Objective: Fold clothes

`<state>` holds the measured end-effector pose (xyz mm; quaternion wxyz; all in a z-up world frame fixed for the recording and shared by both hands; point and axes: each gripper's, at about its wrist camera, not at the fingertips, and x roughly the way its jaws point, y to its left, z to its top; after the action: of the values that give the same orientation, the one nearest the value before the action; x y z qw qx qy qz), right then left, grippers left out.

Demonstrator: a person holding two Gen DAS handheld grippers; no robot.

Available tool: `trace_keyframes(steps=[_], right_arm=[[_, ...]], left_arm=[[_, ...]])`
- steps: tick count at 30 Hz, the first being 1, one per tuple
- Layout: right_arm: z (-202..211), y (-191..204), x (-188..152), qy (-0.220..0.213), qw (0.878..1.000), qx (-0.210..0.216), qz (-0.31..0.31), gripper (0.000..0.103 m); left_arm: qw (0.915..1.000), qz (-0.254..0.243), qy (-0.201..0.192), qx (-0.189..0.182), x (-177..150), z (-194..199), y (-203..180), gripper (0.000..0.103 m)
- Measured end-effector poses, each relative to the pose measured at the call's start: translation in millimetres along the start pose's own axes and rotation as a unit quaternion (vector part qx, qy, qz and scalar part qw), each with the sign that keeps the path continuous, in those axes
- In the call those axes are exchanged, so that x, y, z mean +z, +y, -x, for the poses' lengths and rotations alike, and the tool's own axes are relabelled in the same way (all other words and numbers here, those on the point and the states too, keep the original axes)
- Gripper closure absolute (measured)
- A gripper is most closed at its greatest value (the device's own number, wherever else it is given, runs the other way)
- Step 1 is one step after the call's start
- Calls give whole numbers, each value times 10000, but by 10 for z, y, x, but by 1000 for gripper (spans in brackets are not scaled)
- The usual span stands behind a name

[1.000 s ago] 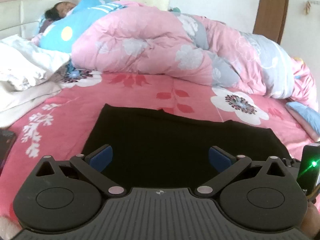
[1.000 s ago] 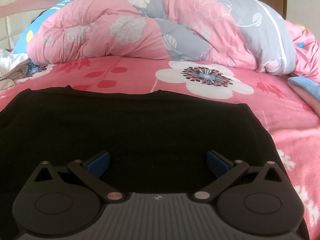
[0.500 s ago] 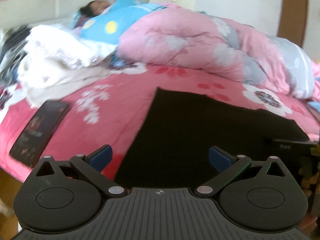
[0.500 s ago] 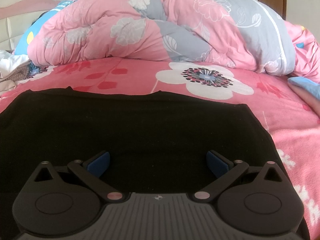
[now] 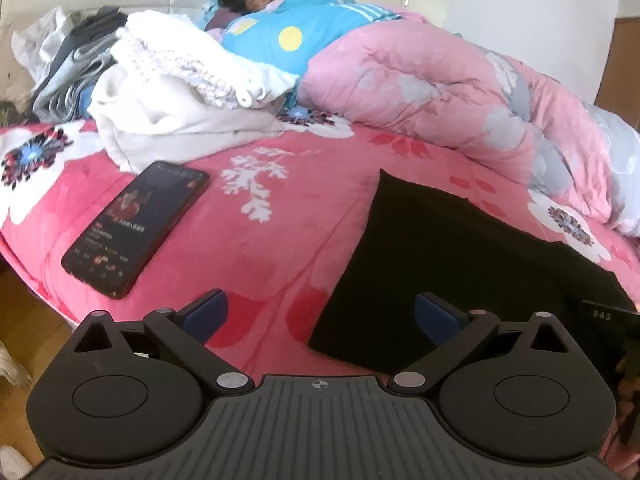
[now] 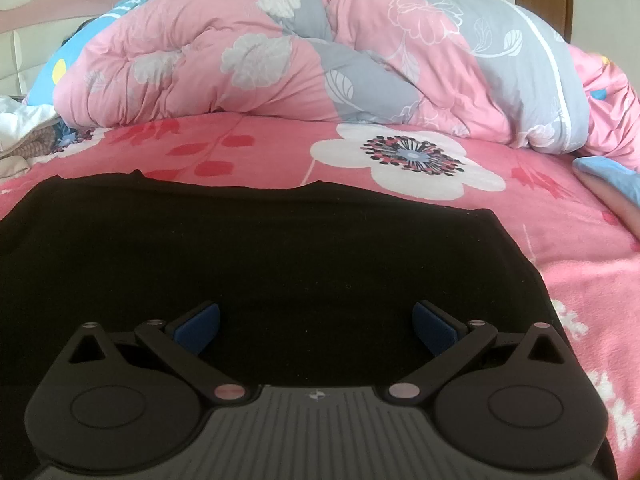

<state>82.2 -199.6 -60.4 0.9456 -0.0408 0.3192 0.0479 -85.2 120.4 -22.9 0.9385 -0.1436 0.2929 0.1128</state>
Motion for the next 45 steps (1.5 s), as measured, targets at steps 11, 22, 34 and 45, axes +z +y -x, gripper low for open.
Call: trace_keyframes(steps=[11,22,34,45], right_arm=[[18,18,-7,-24,10000,-59,23,0],[14,2,-5,-46,10000,-45,7,0],[28,-1,-5,-77,10000,-31,-18,0],[23,-8,-11,-75,10000,-19,-28,0]], left_arm=[[9998,80,47,-167,-50,1,31,6],[9998,67,145,-138,-65,-74,-9,9],[9995,119,291,-80,-85,-145,-8,20],[9996,142,218,-72,-78,-83,37,27]])
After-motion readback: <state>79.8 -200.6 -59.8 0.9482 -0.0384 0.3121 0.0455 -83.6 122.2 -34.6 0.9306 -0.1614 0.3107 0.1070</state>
